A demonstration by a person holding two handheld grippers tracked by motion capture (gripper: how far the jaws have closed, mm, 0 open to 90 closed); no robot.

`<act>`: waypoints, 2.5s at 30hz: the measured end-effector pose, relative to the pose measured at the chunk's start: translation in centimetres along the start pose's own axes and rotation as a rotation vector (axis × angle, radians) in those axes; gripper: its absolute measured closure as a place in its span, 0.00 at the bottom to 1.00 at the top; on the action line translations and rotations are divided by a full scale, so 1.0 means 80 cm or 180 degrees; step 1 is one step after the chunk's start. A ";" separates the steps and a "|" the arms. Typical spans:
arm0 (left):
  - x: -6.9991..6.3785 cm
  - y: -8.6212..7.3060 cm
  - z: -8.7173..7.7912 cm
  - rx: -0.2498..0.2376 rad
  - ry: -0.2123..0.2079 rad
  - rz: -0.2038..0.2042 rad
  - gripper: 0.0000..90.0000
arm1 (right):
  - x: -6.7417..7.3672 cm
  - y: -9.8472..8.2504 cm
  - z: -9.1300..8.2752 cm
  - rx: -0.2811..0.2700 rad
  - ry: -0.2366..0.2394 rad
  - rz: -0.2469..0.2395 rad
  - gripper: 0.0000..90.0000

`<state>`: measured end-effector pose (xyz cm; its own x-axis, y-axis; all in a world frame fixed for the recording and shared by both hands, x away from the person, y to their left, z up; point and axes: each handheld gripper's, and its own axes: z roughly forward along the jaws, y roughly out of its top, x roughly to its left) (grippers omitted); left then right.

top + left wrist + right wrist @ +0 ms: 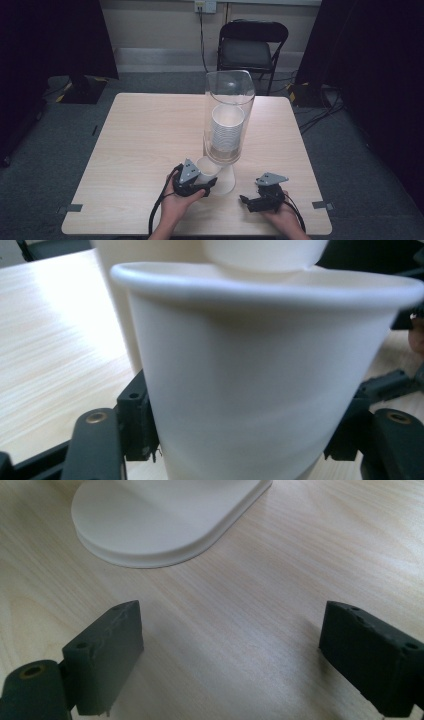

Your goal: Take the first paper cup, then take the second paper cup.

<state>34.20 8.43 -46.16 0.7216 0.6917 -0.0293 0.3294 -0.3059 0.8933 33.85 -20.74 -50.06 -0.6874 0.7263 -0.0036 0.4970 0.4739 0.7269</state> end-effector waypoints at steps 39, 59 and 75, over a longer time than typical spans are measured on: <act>0.098 -0.074 -0.061 0.0269 0.0471 -0.0058 0.31 | -0.005 -0.007 -0.007 -0.0006 -0.0048 0.0018 0.11; 0.105 -0.097 -0.090 0.0868 0.0391 -0.0109 0.18 | -0.010 -0.010 -0.016 0.0031 0.0069 -0.0139 0.16; 0.108 -0.101 -0.096 0.0872 0.0286 -0.0130 0.17 | 0.004 0.011 -0.032 -0.0139 0.0200 -0.0161 0.16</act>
<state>33.09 21.93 -50.15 0.6515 0.7585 -0.0119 0.5182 -0.4335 0.7373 32.71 -21.40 -47.66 -0.7435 0.6688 0.0010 0.4382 0.4860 0.7562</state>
